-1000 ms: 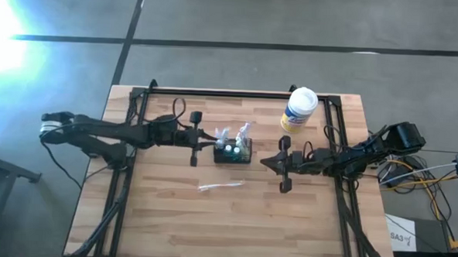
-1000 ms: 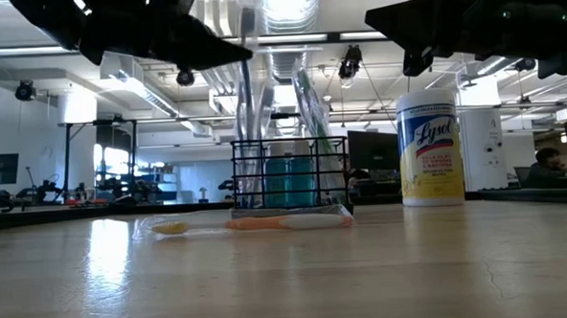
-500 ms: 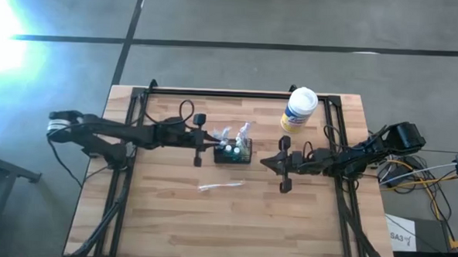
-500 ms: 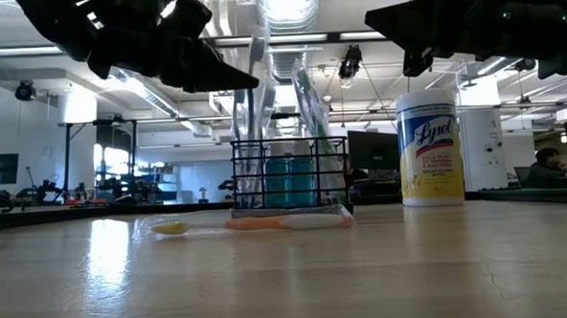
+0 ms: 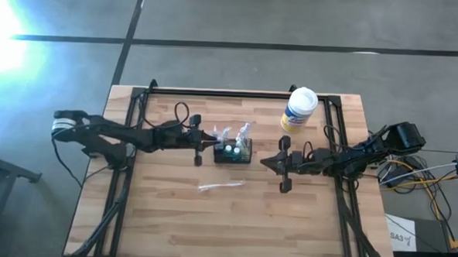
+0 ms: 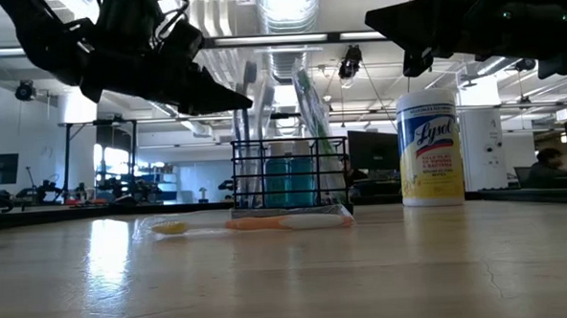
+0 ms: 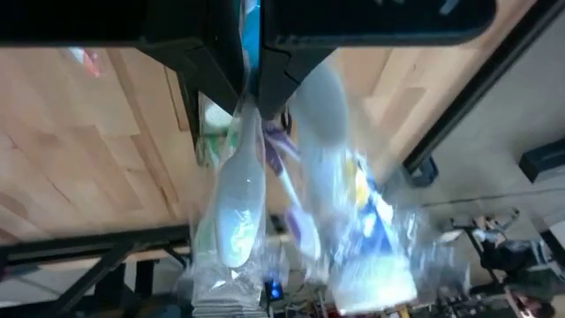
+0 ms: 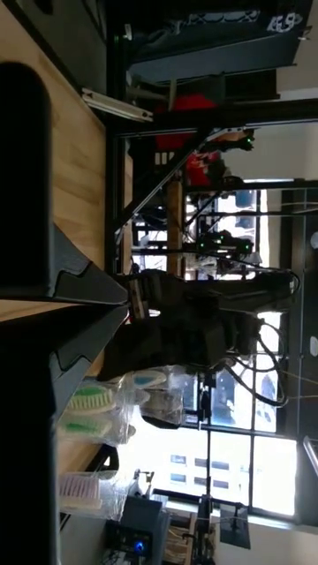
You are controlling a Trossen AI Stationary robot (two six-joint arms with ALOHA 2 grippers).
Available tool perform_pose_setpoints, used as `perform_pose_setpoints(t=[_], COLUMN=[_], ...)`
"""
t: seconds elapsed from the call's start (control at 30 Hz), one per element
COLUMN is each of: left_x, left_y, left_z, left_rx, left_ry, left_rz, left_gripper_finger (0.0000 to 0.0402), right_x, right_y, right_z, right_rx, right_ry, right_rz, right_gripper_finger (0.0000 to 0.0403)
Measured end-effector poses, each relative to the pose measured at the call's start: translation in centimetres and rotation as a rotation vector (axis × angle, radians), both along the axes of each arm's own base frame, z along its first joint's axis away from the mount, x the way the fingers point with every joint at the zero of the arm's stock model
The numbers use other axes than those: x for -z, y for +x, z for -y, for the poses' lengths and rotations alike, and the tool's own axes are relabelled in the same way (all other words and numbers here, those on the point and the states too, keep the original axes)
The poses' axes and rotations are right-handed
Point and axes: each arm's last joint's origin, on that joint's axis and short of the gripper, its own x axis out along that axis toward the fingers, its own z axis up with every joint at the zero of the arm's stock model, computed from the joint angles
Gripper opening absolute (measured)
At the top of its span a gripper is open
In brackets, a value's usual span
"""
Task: Pick & Place toothbrushing station
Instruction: Put the blue toothbrush into the black wire organizer
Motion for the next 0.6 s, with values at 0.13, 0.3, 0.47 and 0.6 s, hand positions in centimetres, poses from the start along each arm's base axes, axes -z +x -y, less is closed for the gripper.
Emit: perform_pose_setpoints(t=[0.13,0.3,0.47,0.6], left_x=[0.9,2.0,2.8,3.0], left_y=[0.1,0.5,1.0,1.1], left_z=[0.0,-0.1,-0.2,-0.2], left_rx=[-0.004,-0.012,-0.015,-0.018], left_ry=[-0.017,-0.023,-0.026,-0.040], left_rz=[-0.015,-0.030,-0.034,-0.036], left_gripper_finger=[0.0017,0.0017,0.0018,0.0025], right_x=[0.0,0.0,0.0,0.1], right_y=[0.0,0.0,0.0,0.0], right_z=[0.0,0.0,0.0,0.0], right_rx=[0.000,0.000,0.001,0.000], right_ry=[0.000,-0.003,-0.004,-0.002], right_rz=[0.000,-0.001,-0.002,-0.006], right_gripper_finger=[0.0008,0.0008,0.0008,0.0008])
